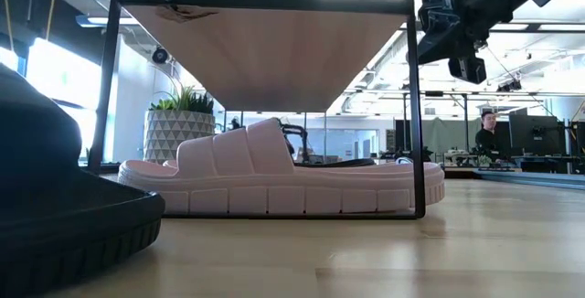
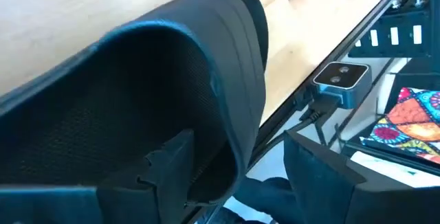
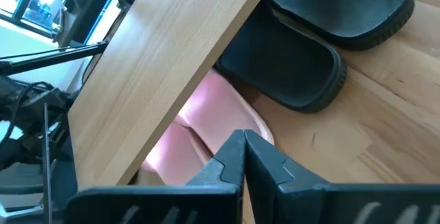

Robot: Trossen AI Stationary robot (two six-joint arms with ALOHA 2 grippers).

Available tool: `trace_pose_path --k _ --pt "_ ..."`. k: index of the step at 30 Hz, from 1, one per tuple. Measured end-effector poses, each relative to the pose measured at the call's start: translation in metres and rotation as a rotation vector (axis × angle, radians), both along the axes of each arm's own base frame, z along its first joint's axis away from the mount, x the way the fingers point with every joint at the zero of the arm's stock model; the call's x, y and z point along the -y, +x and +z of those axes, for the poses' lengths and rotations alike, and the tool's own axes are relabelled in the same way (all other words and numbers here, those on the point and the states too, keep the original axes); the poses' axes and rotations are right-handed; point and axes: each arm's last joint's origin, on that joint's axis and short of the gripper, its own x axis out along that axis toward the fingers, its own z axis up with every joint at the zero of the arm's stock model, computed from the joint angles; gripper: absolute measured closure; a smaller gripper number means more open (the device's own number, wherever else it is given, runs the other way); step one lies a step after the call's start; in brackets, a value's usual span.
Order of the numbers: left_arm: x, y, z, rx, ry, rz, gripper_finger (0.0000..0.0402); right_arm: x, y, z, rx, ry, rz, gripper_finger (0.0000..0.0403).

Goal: Pick and place slides into the shelf
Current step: Put the right black slide on the shelf

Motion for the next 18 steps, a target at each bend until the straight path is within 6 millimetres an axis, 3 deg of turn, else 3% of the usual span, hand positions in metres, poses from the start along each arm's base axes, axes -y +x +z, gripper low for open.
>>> trace_pose_path --k 7,15,18 --pt "0.003 0.003 0.001 0.042 0.01 -0.034 0.0246 0.0 0.0 0.0 -0.002 -0.009 -0.004 0.0402" --pt "0.003 0.002 0.002 0.036 0.015 -0.067 0.0384 0.0 0.0 0.0 -0.007 -0.024 -0.004 0.0402" --pt "0.003 -0.001 0.01 0.028 -0.029 -0.104 0.0386 0.0 0.0 0.0 -0.007 -0.024 -0.004 0.0402"
